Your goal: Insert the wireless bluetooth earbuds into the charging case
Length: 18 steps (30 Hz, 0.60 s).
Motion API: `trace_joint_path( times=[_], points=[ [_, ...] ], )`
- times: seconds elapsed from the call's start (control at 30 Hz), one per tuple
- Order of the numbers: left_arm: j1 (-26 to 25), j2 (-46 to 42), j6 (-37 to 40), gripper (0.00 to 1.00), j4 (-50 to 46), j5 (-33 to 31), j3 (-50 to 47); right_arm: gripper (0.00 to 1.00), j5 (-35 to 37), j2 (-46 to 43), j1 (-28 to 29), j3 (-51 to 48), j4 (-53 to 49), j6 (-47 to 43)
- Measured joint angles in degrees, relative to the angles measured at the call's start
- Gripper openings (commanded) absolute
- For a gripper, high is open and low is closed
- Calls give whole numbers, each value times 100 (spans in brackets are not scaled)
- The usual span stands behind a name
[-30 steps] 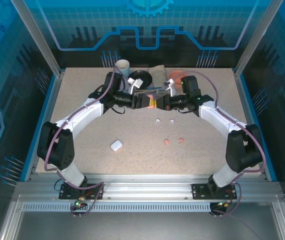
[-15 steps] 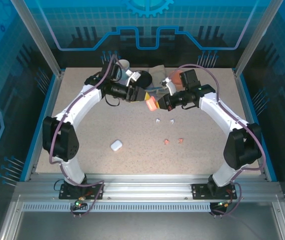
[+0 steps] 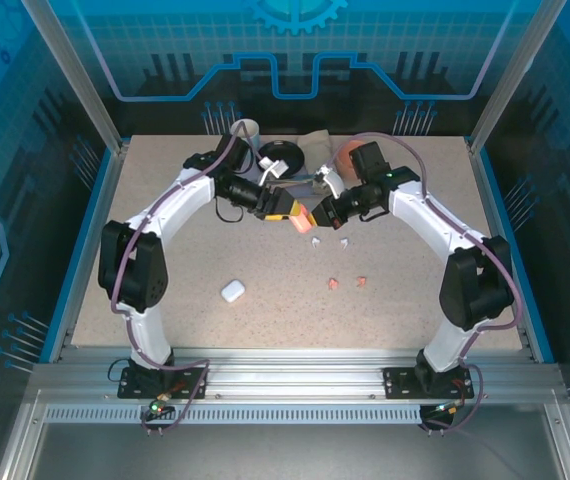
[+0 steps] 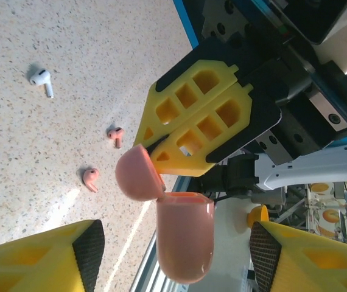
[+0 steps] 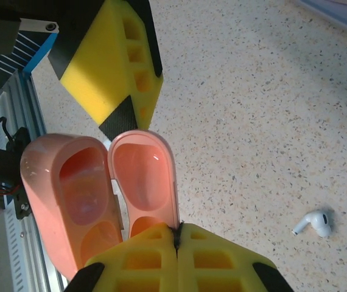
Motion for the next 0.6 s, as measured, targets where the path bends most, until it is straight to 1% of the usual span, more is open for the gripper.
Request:
trace_joint_path(
  times=[0.1, 0.23, 0.3, 0.47, 0.6],
  points=[
    [-31, 120, 125, 67, -192, 37, 192, 0, 151, 22, 48, 85, -149, -164],
    [-31, 374, 422, 63, -673, 57, 509, 0, 398, 122, 109, 162, -378, -444],
    [-31, 459, 527, 60, -857, 55, 538, 0, 498, 160, 120, 162, -452, -551],
    [-31, 549, 780, 57, -1311, 52, 538, 0, 745, 166, 157, 164, -544, -730],
    [-31, 553, 892, 56, -1480, 52, 540, 0, 911, 166, 337, 188, -597, -820]
  ],
)
